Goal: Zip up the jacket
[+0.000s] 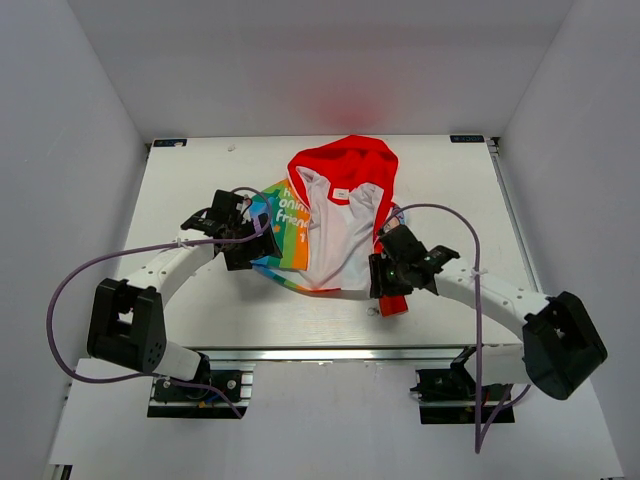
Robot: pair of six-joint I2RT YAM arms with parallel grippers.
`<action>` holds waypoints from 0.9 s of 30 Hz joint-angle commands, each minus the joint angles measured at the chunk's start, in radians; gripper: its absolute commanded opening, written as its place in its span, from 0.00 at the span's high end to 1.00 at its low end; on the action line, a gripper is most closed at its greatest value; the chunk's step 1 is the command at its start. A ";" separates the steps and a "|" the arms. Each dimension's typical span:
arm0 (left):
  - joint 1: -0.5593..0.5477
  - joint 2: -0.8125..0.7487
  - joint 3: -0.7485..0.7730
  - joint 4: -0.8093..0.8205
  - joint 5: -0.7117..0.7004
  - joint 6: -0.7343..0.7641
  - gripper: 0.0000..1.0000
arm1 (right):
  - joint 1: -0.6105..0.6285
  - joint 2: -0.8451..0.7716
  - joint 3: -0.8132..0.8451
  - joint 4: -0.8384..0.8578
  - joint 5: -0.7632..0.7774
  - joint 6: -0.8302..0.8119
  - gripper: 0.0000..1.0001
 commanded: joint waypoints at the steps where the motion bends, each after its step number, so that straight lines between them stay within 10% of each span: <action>1: -0.004 -0.010 0.029 0.007 -0.012 0.008 0.02 | 0.002 -0.042 0.053 -0.063 0.109 -0.003 0.50; 27: -0.004 -0.003 0.014 0.007 -0.020 0.008 0.02 | 0.016 0.114 -0.097 0.051 0.059 -0.034 0.53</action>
